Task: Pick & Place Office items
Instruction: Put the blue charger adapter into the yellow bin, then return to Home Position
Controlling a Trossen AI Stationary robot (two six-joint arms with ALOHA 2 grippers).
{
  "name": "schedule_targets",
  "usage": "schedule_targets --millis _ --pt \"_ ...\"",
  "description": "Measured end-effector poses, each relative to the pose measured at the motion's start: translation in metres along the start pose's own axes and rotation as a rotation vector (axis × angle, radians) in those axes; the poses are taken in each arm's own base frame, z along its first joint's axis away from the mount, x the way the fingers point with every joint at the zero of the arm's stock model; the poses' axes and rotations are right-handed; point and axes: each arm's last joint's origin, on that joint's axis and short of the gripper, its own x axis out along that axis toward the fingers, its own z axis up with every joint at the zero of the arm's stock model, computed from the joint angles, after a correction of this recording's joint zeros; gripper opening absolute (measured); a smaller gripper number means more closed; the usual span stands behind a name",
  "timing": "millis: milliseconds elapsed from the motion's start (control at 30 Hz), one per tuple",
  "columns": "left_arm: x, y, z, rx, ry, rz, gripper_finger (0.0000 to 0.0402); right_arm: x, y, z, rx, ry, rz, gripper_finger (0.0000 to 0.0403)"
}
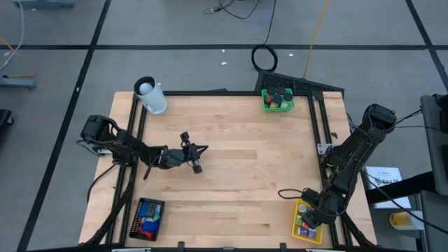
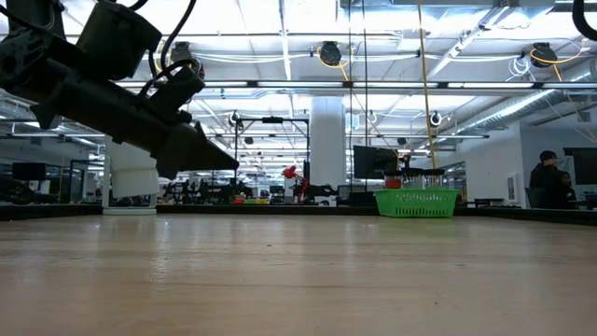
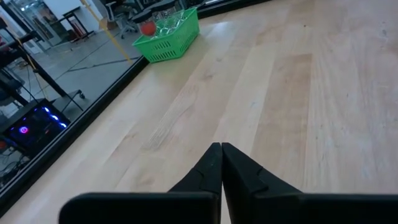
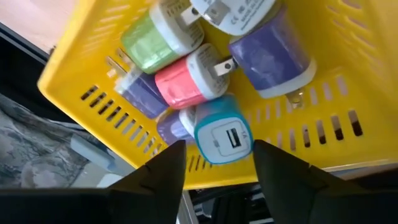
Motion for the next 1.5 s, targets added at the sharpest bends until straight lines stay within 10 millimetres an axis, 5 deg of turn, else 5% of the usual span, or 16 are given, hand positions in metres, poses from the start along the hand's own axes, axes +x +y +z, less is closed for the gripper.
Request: schedule_targets --millis 467,733,1167,1500 --pt "0.0 0.0 -0.001 0.006 0.009 -0.001 0.0004 -0.002 0.001 0.005 -0.052 -0.006 0.0 0.0023" --pt "0.0 0.0 -0.001 0.007 0.01 -0.001 0.0011 -0.014 -0.001 0.003 -0.015 0.02 0.019 0.0032" --pt "0.001 0.002 -0.002 -0.001 0.019 0.007 0.0019 -0.017 -0.006 0.012 -0.07 -0.076 -0.02 0.0118" --pt "0.001 0.002 -0.002 0.0 0.019 0.007 0.0019 -0.022 -0.008 0.03 -0.207 -0.217 -0.071 0.0008"
